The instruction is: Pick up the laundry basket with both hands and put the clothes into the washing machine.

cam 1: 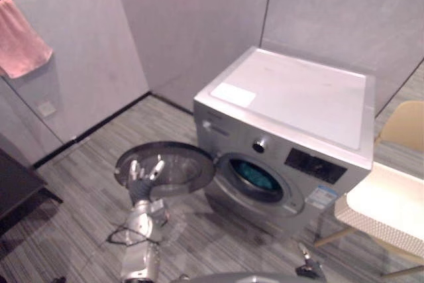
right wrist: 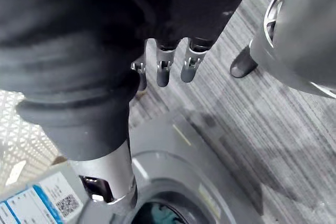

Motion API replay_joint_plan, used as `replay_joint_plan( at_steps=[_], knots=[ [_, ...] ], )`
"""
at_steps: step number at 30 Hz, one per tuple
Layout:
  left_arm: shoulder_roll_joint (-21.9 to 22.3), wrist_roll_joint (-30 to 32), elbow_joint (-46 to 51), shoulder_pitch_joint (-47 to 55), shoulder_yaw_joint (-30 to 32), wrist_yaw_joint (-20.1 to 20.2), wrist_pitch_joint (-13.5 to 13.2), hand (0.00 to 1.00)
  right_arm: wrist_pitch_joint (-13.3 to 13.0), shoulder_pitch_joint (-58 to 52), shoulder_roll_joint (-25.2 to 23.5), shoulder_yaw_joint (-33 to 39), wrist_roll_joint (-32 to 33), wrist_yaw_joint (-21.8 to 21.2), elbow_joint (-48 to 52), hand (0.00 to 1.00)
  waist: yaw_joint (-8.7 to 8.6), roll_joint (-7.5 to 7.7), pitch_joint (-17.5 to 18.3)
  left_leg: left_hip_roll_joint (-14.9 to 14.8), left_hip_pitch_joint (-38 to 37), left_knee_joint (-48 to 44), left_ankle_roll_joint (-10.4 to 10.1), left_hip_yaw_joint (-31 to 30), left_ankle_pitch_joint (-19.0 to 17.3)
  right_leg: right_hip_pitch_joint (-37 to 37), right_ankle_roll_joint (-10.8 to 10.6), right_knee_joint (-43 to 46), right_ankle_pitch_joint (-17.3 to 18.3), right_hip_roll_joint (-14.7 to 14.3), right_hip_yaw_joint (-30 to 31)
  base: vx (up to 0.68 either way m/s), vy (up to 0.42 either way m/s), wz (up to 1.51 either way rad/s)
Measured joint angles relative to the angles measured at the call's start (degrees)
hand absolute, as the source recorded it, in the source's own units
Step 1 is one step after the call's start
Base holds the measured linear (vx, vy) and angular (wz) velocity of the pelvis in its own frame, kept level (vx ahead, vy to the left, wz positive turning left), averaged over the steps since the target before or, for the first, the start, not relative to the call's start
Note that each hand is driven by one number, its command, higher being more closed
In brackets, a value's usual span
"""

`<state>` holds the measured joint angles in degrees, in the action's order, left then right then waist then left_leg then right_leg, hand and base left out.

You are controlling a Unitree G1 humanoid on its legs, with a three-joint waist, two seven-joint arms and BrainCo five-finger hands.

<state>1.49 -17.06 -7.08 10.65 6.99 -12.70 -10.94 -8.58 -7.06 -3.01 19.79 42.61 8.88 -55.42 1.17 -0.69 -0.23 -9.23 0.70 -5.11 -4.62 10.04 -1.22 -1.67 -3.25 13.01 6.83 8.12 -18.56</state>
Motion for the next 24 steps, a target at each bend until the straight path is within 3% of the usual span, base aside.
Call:
replay_joint_plan(
  at_steps=[3, 4, 5, 7, 9, 11, 12, 13, 14, 15, 16, 18, 21, 24],
  knots=[
    [1.21, -0.15, 1.96, 2.82, 0.51, -0.05, 0.06, 0.00, 0.00, 0.04, 1.10, -2.97, -1.25, 0.11, -0.12, 0.00, -0.13, -1.01, -0.90, -1.70, 2.77, -13.50, 1.64, -0.43, -4.15, 2.07, 0.15, 1.68, 2.13, -0.07, 0.49, -0.06, 0.013, 0.10],
    [1.56, -0.14, 3.14, 3.58, 0.13, 0.06, 0.09, 0.00, 0.04, 0.09, 1.20, -3.09, -2.34, 0.39, -0.19, 0.00, -0.07, -0.75, -1.05, -1.84, 5.02, -18.48, 2.20, -0.57, -3.80, 2.62, 0.23, 1.92, 2.19, 0.22, 0.43, -0.07, 0.009, 0.17],
    [1.87, -0.15, 5.21, 4.60, -0.09, 0.15, 0.13, 0.00, 0.03, 0.64, 1.26, -3.31, -3.73, 1.38, -0.86, 0.00, 0.13, -0.47, -1.38, -1.63, 8.02, -23.63, 4.26, -0.90, -2.08, 2.72, 0.23, 2.10, 2.19, 1.08, 0.61, -0.07, 0.006, 0.12],
    [1.87, -0.16, 6.41, 4.55, 0.43, 0.06, 0.17, 0.00, 0.01, 1.07, 1.36, -4.27, -4.61, 2.15, -1.62, 0.00, 0.13, 0.68, -0.97, -0.57, 8.96, -24.23, 3.86, -1.66, -0.33, 2.62, 0.23, 1.65, 2.19, 2.85, 0.78, -0.05, 0.065, 0.06],
    [1.86, -0.10, 8.90, 4.55, 0.69, -0.07, -0.10, 0.00, -0.53, 1.06, 1.37, -4.48, -4.79, 2.72, -1.26, 0.00, 0.16, 0.25, -1.24, -3.43, 9.72, -30.16, 5.00, -2.13, -2.08, 2.25, 0.23, 1.58, 2.18, 3.42, 1.58, -0.04, 0.126, -0.08],
    [1.85, -0.08, 9.00, 4.57, 1.19, -0.48, -0.17, 0.00, -0.61, 0.95, 1.42, -4.52, -4.80, 2.74, -1.70, 0.00, -0.07, 0.58, -1.06, -4.89, 6.73, -26.31, 4.38, -3.82, -2.47, 2.11, -0.11, 1.01, 2.05, 3.66, 3.37, 0.03, 0.198, -0.30],
    [1.86, -0.08, 8.94, 4.60, 1.47, -1.19, -0.16, 0.00, -0.71, 0.66, 1.68, -4.59, -4.84, 2.72, -1.92, 0.00, -0.10, 0.35, -0.80, -4.26, 4.30, -20.84, 2.77, -5.60, -4.12, 1.64, -1.38, -0.06, 1.33, 3.69, 4.99, 0.06, 0.261, -0.41],
    [2.21, -0.08, 8.79, 4.67, 1.70, -1.47, -0.17, 0.00, -0.81, 0.49, 2.03, -4.53, -4.88, 2.68, -2.21, 0.00, -0.01, -1.01, 0.13, -3.75, 3.12, -17.73, 3.78, -5.82, -6.05, 1.30, -2.27, -0.57, 0.80, 3.44, 5.89, 0.11, 0.305, -0.21],
    [2.47, -0.08, 8.66, 3.94, 2.08, -2.00, -0.27, 0.00, -0.84, 0.77, 3.18, -4.02, -4.92, 2.69, -3.20, 0.00, -0.91, -1.67, 0.82, -3.51, 1.98, -12.46, 1.66, -6.95, -10.14, -0.46, -3.82, 0.01, 0.15, 1.58, 8.35, 0.10, 0.248, 0.15],
    [2.33, -0.09, 7.43, 2.47, 2.80, -2.47, -0.32, 0.00, -0.54, 1.03, 3.01, -3.70, -4.94, 2.61, -5.62, 0.00, -1.34, -0.25, 0.17, -2.06, 1.99, -12.34, -0.49, -7.74, -9.57, -0.38, -4.08, -0.38, -0.68, 2.15, 10.49, 0.13, 0.256, 0.49],
    [2.46, -0.10, 5.90, 2.14, 3.33, -2.63, -0.14, 0.00, 0.04, 0.95, 2.86, -1.91, -5.06, 2.67, -8.86, 0.00, -1.88, 0.86, -0.18, -0.51, 1.18, -13.15, -0.99, -8.70, -9.32, 2.35, -4.54, -2.40, -2.12, 2.67, 11.37, 0.08, 0.171, 0.50],
    [2.02, -0.12, 4.96, 2.82, 3.66, -2.65, -0.05, 0.00, 0.42, 0.43, 2.87, -0.24, -5.10, 2.97, -12.18, 0.00, -1.93, 1.23, 0.06, 0.88, -0.70, -11.75, -1.00, -8.33, -9.32, 5.61, -5.25, -5.23, -3.12, 3.87, 10.83, 0.07, 0.183, 0.27],
    [-0.43, 0.06, 4.57, 2.22, 1.68, -2.30, -0.13, 0.00, 1.20, 0.28, 3.61, 1.49, -5.90, 3.62, -12.84, 0.00, -1.99, 0.68, 0.80, 3.60, -1.78, -8.92, -1.01, -8.49, -8.94, 6.25, -6.14, -7.64, -3.86, 6.02, 10.40, 0.00, 0.099, 0.04],
    [-1.28, 1.20, 4.42, 1.19, 0.06, -2.21, -0.20, 0.00, 1.29, 0.59, 4.59, 2.15, -6.12, 4.85, -12.81, 0.00, -1.96, -1.10, 2.01, 4.48, 0.71, -8.90, -0.98, -8.13, -8.96, 3.48, -6.68, -9.27, -5.05, 6.82, 11.01, 0.02, 0.044, -0.12]
  ],
)
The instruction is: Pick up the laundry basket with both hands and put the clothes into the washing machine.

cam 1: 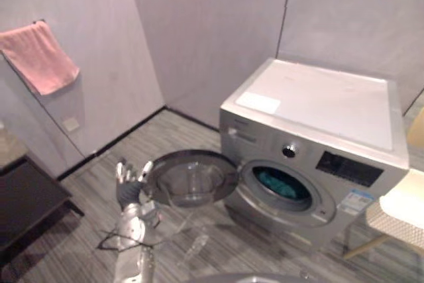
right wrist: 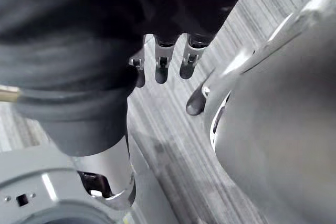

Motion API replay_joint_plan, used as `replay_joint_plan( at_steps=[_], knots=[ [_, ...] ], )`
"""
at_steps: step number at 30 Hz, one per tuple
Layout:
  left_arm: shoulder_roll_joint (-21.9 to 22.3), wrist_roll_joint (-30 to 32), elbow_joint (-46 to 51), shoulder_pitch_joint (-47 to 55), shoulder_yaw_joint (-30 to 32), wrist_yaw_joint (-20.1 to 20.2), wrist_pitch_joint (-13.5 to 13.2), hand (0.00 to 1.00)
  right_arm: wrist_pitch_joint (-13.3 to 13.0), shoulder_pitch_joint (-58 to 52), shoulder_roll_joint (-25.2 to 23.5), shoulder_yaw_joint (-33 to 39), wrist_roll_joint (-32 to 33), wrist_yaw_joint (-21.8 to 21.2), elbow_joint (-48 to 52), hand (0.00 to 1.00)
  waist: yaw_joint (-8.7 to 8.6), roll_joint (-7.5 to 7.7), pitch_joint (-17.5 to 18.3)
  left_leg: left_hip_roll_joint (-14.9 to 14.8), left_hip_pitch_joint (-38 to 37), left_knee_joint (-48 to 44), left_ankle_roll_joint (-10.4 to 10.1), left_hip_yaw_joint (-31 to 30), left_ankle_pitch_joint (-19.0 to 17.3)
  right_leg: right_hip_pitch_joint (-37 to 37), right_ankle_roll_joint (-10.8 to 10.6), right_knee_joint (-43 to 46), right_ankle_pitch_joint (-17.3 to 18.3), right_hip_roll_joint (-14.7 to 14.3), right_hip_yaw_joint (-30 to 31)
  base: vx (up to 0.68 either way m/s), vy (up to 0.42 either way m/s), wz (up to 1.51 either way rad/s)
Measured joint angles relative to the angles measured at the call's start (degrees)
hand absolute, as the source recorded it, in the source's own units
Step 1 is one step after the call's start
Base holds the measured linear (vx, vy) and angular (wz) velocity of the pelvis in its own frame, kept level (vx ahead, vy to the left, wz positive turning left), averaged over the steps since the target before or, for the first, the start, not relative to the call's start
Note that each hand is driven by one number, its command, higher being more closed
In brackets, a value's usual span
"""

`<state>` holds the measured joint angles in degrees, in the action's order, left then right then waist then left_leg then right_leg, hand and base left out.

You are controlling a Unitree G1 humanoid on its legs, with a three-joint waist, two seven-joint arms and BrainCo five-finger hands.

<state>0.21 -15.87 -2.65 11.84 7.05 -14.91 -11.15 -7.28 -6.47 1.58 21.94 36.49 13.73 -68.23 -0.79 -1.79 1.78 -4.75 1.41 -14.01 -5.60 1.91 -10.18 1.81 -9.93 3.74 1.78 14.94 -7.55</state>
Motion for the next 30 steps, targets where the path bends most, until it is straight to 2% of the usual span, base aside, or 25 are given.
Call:
replay_joint_plan(
  at_steps=[2, 5, 7, 9, 11, 13, 15, 16, 18, 21, 27, 30],
  knots=[
    [-0.22, 1.15, -0.08, -0.99, -0.11, -0.02, -0.01, 0.00, -0.01, 0.09, 0.26, -0.40, 0.67, -0.34, 0.12, 0.00, 0.00, -0.27, 0.21, 0.06, 1.23, 0.19, 0.01, 0.89, -0.01, -1.57, -0.37, -0.81, -0.69, 0.06, 0.78, 0.02, 0.013, -0.25],
    [-2.98, 3.97, -1.26, -2.67, 0.27, -0.08, 0.03, 0.00, -0.09, 0.69, 0.22, -2.85, 1.87, -1.59, 2.09, 0.00, 0.02, 0.33, 0.61, -0.60, 2.14, 1.59, 0.00, 4.24, 0.00, -4.19, -0.33, -3.23, -3.33, -0.72, 3.82, 0.05, -0.008, -0.57],
    [-4.57, 5.80, -4.62, -4.91, 0.87, -0.07, 0.25, 0.00, -0.12, 0.68, -0.08, -4.01, 1.99, -2.77, 3.30, 0.00, -0.11, 1.09, 0.64, -0.90, 2.40, 1.99, 0.00, 5.49, 0.00, -4.64, -0.33, -4.58, -4.33, -1.06, 4.79, 0.06, -0.017, -0.42],
    [-6.68, 7.86, -10.52, -9.75, 3.42, -0.28, 1.76, 0.00, -0.07, 0.50, -0.34, -4.96, 1.90, -5.10, 4.49, 0.00, -0.80, 2.23, 0.34, -1.33, 3.34, 1.77, 0.00, 6.14, 0.02, -5.21, -0.07, -6.27, -5.36, -1.54, 5.14, 0.08, -0.029, -0.21],
    [-8.71, 8.93, -14.73, -13.15, 5.05, -0.31, 2.25, 0.00, -0.08, 0.56, -0.28, -4.84, 1.90, -5.87, 4.55, 0.00, -1.64, 2.99, 0.25, -1.68, 4.64, 1.63, -0.02, 6.22, 0.00, -6.16, 0.19, -6.99, -5.84, -1.88, 4.95, 0.06, -0.047, -0.09],
    [-11.20, 9.43, -17.82, -17.34, 6.38, -0.49, 3.26, 0.00, -0.03, 0.61, -0.14, -4.39, 1.68, -6.48, 4.50, 0.00, -1.66, 3.81, -0.33, -2.52, 7.08, 0.56, -0.03, 6.43, 0.00, -8.24, 0.44, -7.22, -6.96, -2.69, 4.77, 0.02, -0.055, -0.13],
    [-13.62, 9.43, -18.47, -22.64, 8.24, -1.66, 3.87, 0.00, 0.23, 0.68, -0.23, -3.27, 1.43, -6.52, 4.35, 0.00, -1.67, 5.13, -2.34, -3.58, 11.00, -2.66, -0.20, 6.02, -0.12, -10.33, 1.08, -7.10, -7.70, -3.52, 4.46, -0.05, -0.060, -0.04],
    [-15.58, 9.41, -20.14, -26.39, 9.50, -2.38, 4.12, 0.00, 0.34, 1.01, -0.27, -2.35, 1.18, -6.52, 4.37, 0.00, -1.64, 5.71, -3.90, -4.90, 13.44, -5.07, -0.44, 5.87, -0.33, -11.78, 1.40, -7.04, -9.20, -4.67, 4.43, -0.08, -0.039, -0.09],
    [-17.61, 9.33, -23.12, -29.78, 9.79, -3.12, 4.49, 0.00, 0.35, 1.17, -0.30, -2.25, 1.19, -6.54, 4.54, 0.00, -1.66, 6.25, -5.21, -5.75, 14.93, -6.91, -0.60, 5.62, -0.78, -12.43, 1.59, -6.99, -9.78, -5.37, 4.41, -0.09, -0.027, -0.11],
    [-22.25, 9.23, -29.56, -39.27, 10.97, -5.14, 5.81, 0.00, 0.22, 1.69, -1.60, -2.96, 1.66, -6.56, 7.01, 0.00, -1.45, 7.35, -8.31, -8.80, 20.13, -13.34, -0.96, 4.63, -3.67, -15.01, 1.72, -6.68, -10.86, -7.99, 4.63, -0.16, -0.026, -0.19],
    [-28.17, 9.92, -42.71, -53.92, 10.47, -5.52, 8.80, 0.00, -0.52, 2.25, -3.25, -11.94, 7.48, -7.91, 11.04, 0.00, -0.61, 10.18, -12.45, -12.75, 25.83, -18.84, -1.30, 4.31, -5.37, -18.39, 2.35, -8.19, -13.89, -10.82, 6.76, -0.20, -0.047, -0.25],
    [-31.73, 12.03, -45.81, -57.01, 8.67, -5.09, 8.90, 0.00, -1.27, 2.32, -3.22, -13.91, 8.91, -8.89, 11.83, 0.00, -0.31, 11.26, -13.58, -13.63, 26.85, -19.13, -1.87, 4.15, -4.98, -19.28, 2.97, -9.19, -14.85, -11.52, 7.42, -0.15, -0.058, -0.20]
  ],
)
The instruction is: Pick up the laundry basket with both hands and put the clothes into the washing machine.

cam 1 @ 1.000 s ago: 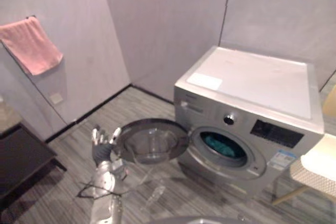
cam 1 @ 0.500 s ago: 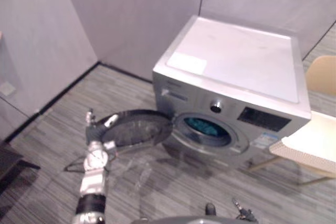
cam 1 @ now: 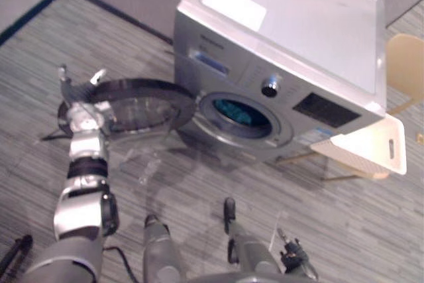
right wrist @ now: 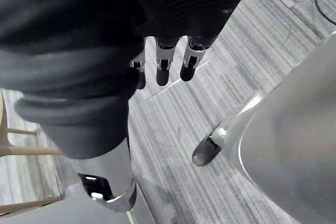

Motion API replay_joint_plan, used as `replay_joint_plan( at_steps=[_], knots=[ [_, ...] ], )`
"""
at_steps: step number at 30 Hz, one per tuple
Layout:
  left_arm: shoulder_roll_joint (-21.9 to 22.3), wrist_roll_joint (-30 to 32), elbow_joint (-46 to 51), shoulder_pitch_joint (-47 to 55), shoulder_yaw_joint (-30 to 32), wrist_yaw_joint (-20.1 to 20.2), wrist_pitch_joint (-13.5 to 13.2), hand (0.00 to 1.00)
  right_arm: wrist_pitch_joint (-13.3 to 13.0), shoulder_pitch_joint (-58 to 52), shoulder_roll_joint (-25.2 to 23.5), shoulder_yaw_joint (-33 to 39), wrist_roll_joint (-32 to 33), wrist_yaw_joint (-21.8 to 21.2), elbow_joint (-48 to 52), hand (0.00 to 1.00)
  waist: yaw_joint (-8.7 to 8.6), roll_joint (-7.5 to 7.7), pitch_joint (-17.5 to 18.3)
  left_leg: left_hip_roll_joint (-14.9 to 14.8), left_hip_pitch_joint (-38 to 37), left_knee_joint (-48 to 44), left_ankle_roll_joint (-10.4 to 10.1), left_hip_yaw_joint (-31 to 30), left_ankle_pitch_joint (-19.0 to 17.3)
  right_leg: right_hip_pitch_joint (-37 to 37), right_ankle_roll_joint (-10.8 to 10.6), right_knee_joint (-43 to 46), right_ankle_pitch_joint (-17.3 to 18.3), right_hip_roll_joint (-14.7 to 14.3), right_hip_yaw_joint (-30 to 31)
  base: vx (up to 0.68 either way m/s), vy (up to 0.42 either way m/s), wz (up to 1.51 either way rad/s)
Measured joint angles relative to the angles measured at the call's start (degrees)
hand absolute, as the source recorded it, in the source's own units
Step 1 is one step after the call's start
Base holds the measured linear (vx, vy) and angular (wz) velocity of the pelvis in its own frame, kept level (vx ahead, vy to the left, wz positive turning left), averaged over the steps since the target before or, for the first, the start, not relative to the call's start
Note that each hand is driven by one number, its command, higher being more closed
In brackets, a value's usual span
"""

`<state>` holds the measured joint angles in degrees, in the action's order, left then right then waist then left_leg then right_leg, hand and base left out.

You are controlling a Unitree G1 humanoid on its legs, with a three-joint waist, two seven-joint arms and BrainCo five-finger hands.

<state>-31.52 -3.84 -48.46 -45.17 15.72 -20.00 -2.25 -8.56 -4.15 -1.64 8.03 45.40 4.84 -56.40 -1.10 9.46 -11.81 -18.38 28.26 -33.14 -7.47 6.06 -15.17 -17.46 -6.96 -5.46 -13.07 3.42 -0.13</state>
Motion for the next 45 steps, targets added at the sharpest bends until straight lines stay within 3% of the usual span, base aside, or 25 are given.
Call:
replay_joint_plan(
  at_steps=[4, 7, 10, 12, 14, 18, 21, 24, 29, 30, 31, 32, 33, 34, 35, 36, 37, 38, 39, 40, 41, 42, 45],
  knots=[
    [-2.42, 2.59, -2.95, -0.66, 0.09, 6.77, -0.17, 0.00, 0.09, -0.02, 0.21, -0.17, 1.84, -1.51, -0.48, 0.00, 0.55, 0.04, -0.90, -0.88, -0.33, 0.67, -1.47, -0.38, 1.24, 0.18, 0.30, -0.05, -0.23, -1.41, -0.17, -0.05, -0.056, -0.03],
    [-2.16, 2.28, -2.93, 2.16, 1.36, 9.40, -0.45, 0.00, 0.36, 0.20, 0.41, -0.18, 1.81, -2.40, -1.27, 0.00, 0.77, 0.14, -1.02, -0.50, -2.30, 1.91, -1.49, -0.02, 1.80, 1.41, 0.32, -0.06, -0.24, -1.15, -0.16, 0.01, -0.022, 0.04],
    [0.18, 2.26, -3.32, 9.10, 6.71, 9.79, -0.88, 0.00, 1.27, 1.01, 0.67, 0.00, 1.38, -2.52, -3.49, 0.00, 0.69, 0.24, -1.03, 0.76, -7.32, 4.94, -1.37, 1.54, 2.24, 4.40, -0.02, -0.11, 0.23, 0.04, 0.27, 0.02, 0.012, 0.05],
    [1.94, 2.21, -4.09, 14.10, 7.08, 9.87, -0.87, 0.00, 1.88, 1.66, 1.16, 0.48, 0.35, -2.49, -5.31, 0.00, 0.61, -0.18, -0.83, 2.60, -9.16, 7.42, -1.03, 2.10, 3.22, 5.09, -0.49, -0.11, 0.75, 1.47, 0.26, 0.03, 0.022, 0.17],
    [5.82, 1.57, -6.86, 21.29, 6.87, 10.47, -0.81, 0.00, 3.02, 1.67, 2.11, 1.28, -2.39, -2.42, -6.74, 0.00, 0.49, -1.52, 0.33, 4.40, -11.07, 9.54, -0.67, 2.92, 3.66, 5.95, -0.97, -0.10, 1.14, 3.06, 0.24, 0.04, 0.055, 0.13],
    [15.36, -0.74, -12.88, 34.22, -2.86, 15.91, 0.21, 0.00, 4.77, 1.08, 2.28, 5.59, -6.75, -2.27, -9.89, 0.00, 0.31, -3.46, 5.03, 7.52, -17.17, 15.30, 0.23, 5.26, 4.82, 9.02, -2.14, -0.11, 2.47, 5.90, 0.47, 0.07, 0.059, 0.07],
    [20.68, -3.08, -15.77, 38.04, -10.63, 18.59, 0.05, 0.00, 4.98, 0.31, 2.79, 5.71, -7.74, -2.48, -9.68, 0.00, 0.22, -4.64, 7.52, 9.24, -21.43, 19.90, 0.04, 6.72, 6.02, 10.32, -2.44, -0.10, 3.29, 7.16, 1.36, 0.04, 0.033, -0.05],
    [21.93, -4.78, -18.42, 38.31, -16.78, 20.45, 0.27, 0.00, 5.10, 0.31, 2.67, 6.78, -7.73, -2.56, -9.09, 0.00, -0.24, -5.02, 8.00, 9.54, -24.43, 23.20, -0.79, 10.08, 6.61, 9.61, -2.27, 0.02, 3.78, 7.10, 3.97, -0.02, -0.001, -0.43],
    [22.60, -7.98, -22.12, 38.71, -19.99, 20.65, 1.27, 0.00, 5.03, -1.02, 3.13, 10.67, -7.55, -2.30, -5.27, 0.00, -3.52, -6.62, 8.44, 11.56, -31.06, 30.32, -1.01, 22.81, 6.73, 4.74, -3.11, 1.22, 4.61, 6.14, 15.35, -0.06, -0.010, -0.98],
    [23.97, -9.37, -22.06, 38.71, -19.29, 19.35, 2.18, 0.00, 5.06, -0.49, 3.50, 12.33, -7.50, -2.18, -4.17, 0.00, -4.84, -8.76, 8.62, 9.88, -32.44, 32.09, -0.99, 26.74, 7.53, 3.75, -5.78, 2.15, 6.94, 4.82, 16.76, -0.12, -0.093, -1.22],
    [25.01, -10.20, -21.30, 38.59, -18.09, 17.89, 2.95, 0.00, 5.05, -0.48, 3.70, 13.27, -7.42, -2.05, -3.57, 0.00, -5.53, -10.45, 9.09, 8.22, -32.58, 32.65, -0.70, 29.32, 9.30, 2.14, -5.70, 5.28, 7.50, 2.93, 17.45, -0.07, -0.118, -1.15],
    [26.20, -12.23, -20.85, 36.77, -15.98, 14.65, 5.04, 0.00, 5.13, -0.31, 2.95, 14.85, -7.16, -1.68, -3.23, 0.00, -7.17, -11.81, 10.20, 6.46, -32.57, 32.68, -1.12, 32.13, 10.72, -2.31, -4.69, 18.12, 8.54, -1.22, 18.92, -0.01, -0.122, -0.77],
    [26.74, -14.01, -18.01, 36.12, -15.12, 12.73, 6.57, 0.00, 5.08, -1.02, 1.83, 16.81, -7.17, -1.27, -2.27, 0.00, -8.88, -11.08, 10.63, 6.47, -33.23, 32.61, -1.72, 33.25, 11.07, -3.96, -3.93, 27.39, 14.01, -2.50, 18.83, 0.01, -0.114, -0.50],
    [26.75, -14.91, -15.95, 36.07, -14.86, 11.67, 6.66, 0.00, 5.07, -1.94, 1.31, 18.03, -7.26, -1.06, -1.84, 0.00, -9.42, -9.86, 11.17, 7.03, -33.51, 32.57, -2.74, 33.66, 11.65, -3.58, -3.27, 27.16, 17.48, -2.26, 18.46, -0.03, -0.135, -0.15],
    [29.08, -17.11, -12.37, 35.08, -12.81, 9.87, 6.56, 0.00, 5.05, -3.56, 0.74, 20.77, -7.34, -0.62, -1.43, 0.00, -9.34, -9.50, 11.24, 6.57, -33.63, 31.87, -3.70, 34.02, 12.80, -3.60, -0.22, 25.17, 17.79, -2.72, 17.68, -0.04, -0.111, -0.25],
    [30.13, -18.60, -9.51, 33.92, -10.73, 9.35, 5.75, 0.00, 5.01, -3.79, 0.70, 22.70, -7.67, 0.05, -0.95, 0.00, -9.07, -10.78, 11.73, 3.83, -32.39, 27.26, -3.23, 33.88, 12.29, -2.05, -1.90, 19.70, 17.27, -3.60, 16.78, 0.00, -0.085, -0.82],
    [30.65, -21.15, -6.08, 30.93, -7.07, 8.53, 2.63, 0.00, 4.54, -3.12, 1.46, 26.33, -7.75, 0.43, 0.59, 0.00, -8.23, -16.06, 13.32, -2.57, -30.93, 28.52, -3.69, 37.09, 10.17, -5.24, -0.31, 28.01, 17.59, -8.23, 14.17, 0.04, -0.033, -0.82],
    [30.37, -21.76, -4.98, 30.35, -6.44, 8.59, 1.76, 0.00, 4.60, -3.10, 0.89, 27.02, -7.72, 0.49, 0.57, 0.00, -8.46, -14.33, 13.25, -1.92, -31.37, 28.38, -3.84, 37.75, 10.85, -6.23, -0.02, 32.02, 18.27, -7.92, 14.53, 0.11, -0.056, -0.55],
    [28.26, -23.64, -0.53, 28.48, -5.56, 8.99, -1.61, 0.00, 4.27, -4.57, -0.46, 27.86, -7.69, 0.84, 0.55, 0.00, -9.63, -9.66, 13.85, 1.07, -33.68, 31.16, -4.10, 38.70, 11.41, -2.19, -2.48, 31.52, 21.76, -3.15, 14.88, 0.06, -0.127, -0.13],
    [27.45, -26.01, 0.34, 25.70, -4.38, 9.27, -3.69, 0.00, 4.04, -5.21, 0.11, 28.02, -7.64, 1.37, -0.83, 0.00, -10.04, -9.04, 14.88, 0.48, -33.62, 32.37, -4.69, 38.15, 16.00, 0.87, -0.92, 24.85, 22.85, -3.16, 15.61, 0.05, -0.134, -0.18],
    [26.90, -27.11, 0.68, 24.46, -4.02, 9.71, -4.15, 0.00, 3.93, -5.26, 0.49, 27.90, -7.59, 1.37, -0.37, 0.00, -10.22, -9.40, 14.97, 0.31, -33.74, 32.73, -4.57, 38.06, 16.33, 1.86, -1.34, 22.02, 21.71, -2.97, 14.99, -0.02, -0.067, -0.49],
    [26.49, -28.97, 0.76, 21.09, -2.66, 10.02, -5.49, 0.00, 3.51, -5.17, 1.06, 27.89, -7.45, 1.25, -0.03, 0.00, -10.26, -10.01, 14.96, 0.21, -34.10, 33.44, -4.38, 38.29, 17.14, 2.22, -0.26, 19.83, 18.23, -3.37, 14.67, -0.01, 0.014, -0.38],
    [26.78, -30.47, 1.17, 14.81, -1.34, 10.10, -7.35, 0.00, 3.40, -5.50, 1.20, 27.38, -6.42, 1.13, 0.06, 0.00, -10.76, -10.20, 15.02, 0.55, -34.21, 33.32, -4.35, 39.42, 17.17, 2.51, -0.34, 19.00, 17.11, -3.17, 15.37, 0.01, 0.044, -0.24]
  ],
)
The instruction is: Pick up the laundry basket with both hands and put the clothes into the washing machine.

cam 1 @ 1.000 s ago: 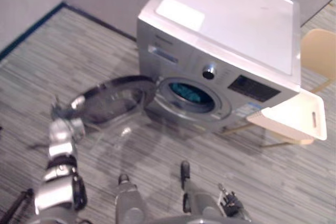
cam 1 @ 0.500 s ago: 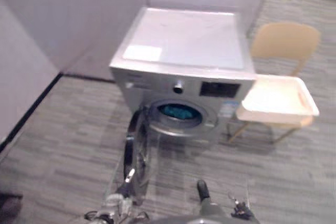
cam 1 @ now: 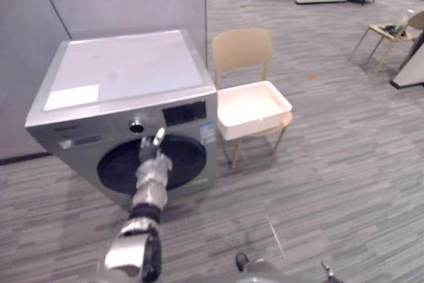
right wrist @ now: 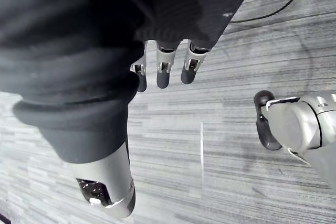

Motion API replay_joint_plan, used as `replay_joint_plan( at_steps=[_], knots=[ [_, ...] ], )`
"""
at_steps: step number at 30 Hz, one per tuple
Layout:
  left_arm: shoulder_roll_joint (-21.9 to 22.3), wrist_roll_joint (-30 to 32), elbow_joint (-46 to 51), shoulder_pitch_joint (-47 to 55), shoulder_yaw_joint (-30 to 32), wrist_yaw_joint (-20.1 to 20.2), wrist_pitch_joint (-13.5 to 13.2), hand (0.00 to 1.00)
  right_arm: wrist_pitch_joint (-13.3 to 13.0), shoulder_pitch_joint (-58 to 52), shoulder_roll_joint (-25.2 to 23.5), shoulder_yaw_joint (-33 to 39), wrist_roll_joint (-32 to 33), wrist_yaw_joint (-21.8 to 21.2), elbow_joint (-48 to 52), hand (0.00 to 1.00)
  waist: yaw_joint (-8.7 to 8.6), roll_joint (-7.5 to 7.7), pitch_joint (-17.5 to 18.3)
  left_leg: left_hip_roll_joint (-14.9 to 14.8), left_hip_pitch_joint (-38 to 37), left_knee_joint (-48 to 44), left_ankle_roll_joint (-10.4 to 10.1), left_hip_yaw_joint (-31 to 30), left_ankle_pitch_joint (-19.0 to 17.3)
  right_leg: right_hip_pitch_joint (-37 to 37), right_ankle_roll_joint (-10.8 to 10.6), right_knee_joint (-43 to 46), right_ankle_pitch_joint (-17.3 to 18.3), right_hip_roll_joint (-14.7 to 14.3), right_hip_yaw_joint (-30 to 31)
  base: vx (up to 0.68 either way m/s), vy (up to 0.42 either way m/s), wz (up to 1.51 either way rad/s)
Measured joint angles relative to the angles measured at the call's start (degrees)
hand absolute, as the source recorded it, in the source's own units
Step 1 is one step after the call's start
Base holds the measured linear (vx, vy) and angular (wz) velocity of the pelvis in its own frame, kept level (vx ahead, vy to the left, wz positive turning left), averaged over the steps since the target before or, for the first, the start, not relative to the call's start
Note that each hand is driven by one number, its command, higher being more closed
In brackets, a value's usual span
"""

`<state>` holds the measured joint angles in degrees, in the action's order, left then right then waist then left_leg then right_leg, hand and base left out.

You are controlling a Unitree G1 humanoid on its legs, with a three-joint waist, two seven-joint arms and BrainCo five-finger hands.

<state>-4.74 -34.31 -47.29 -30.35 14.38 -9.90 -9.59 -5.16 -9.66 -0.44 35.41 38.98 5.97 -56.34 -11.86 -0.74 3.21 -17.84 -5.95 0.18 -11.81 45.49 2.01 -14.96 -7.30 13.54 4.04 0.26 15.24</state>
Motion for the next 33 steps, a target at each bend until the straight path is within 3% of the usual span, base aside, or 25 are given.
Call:
replay_joint_plan(
  at_steps=[8, 10, 16, 24, 28, 33],
  knots=[
    [-0.45, 0.16, 0.08, 0.68, 6.63, -0.25, -0.82, 0.00, -0.20, -0.45, -2.05, -7.44, 0.98, -2.15, 2.32, 0.00, 0.32, -0.66, -0.47, 0.54, -0.76, 0.17, 0.08, -0.46, -0.04, 2.20, 0.08, -2.58, -0.98, 0.91, -0.72, 0.01, 0.046, 0.05],
    [-0.61, 0.17, 0.10, 1.89, 6.92, -0.19, -1.01, 0.00, -0.69, -0.78, -1.71, -9.26, 0.95, -2.58, 2.78, 0.00, 1.08, -0.68, -0.61, 0.60, -0.75, 0.34, 0.15, -1.46, -0.09, 3.16, 0.07, -2.92, -0.95, 1.26, -1.48, -0.02, 0.030, 0.22],
    [0.33, 2.92, -0.29, 14.62, 8.84, 0.49, -1.24, 0.00, -0.76, -1.68, -1.70, -9.69, 0.19, -2.51, 2.66, 0.00, 2.63, -0.34, -1.55, 1.28, -0.38, 0.65, 0.66, -6.00, -0.15, 5.95, 0.08, -3.70, -0.22, 3.17, -5.71, -0.01, 0.029, 0.39],
    [6.50, 13.06, -15.84, 37.42, 9.03, 5.21, 1.12, 0.00, -0.38, -0.41, 0.86, -9.49, -3.39, -2.09, -7.50, 0.00, 6.92, 0.00, -1.85, 5.23, 0.24, 3.40, 2.04, -16.28, 0.74, 11.61, -1.08, -5.65, 1.55, 7.86, -14.24, 0.04, 0.033, 0.62],
    [4.52, 17.42, -18.15, 41.92, 9.27, 6.61, 2.06, 0.00, -0.06, 1.69, 1.10, -9.79, -3.36, -1.91, -10.33, 0.00, 8.15, 0.20, -2.17, 7.26, 0.55, 3.53, 2.86, -24.45, 1.22, 16.18, -1.70, -5.19, 3.39, 10.58, -21.61, 0.00, 0.025, 0.91],
    [3.95, 19.00, -19.16, 43.06, 9.72, 7.41, 3.02, 0.00, -0.22, 3.58, 2.06, -12.00, -2.69, -1.88, -11.03, 0.00, 9.25, 0.42, -3.10, 7.74, 2.13, 0.87, 3.30, -30.08, 1.18, 16.89, -1.21, 0.30, 7.04, 11.90, -25.59, -0.04, -0.018, 0.64]
  ],
)
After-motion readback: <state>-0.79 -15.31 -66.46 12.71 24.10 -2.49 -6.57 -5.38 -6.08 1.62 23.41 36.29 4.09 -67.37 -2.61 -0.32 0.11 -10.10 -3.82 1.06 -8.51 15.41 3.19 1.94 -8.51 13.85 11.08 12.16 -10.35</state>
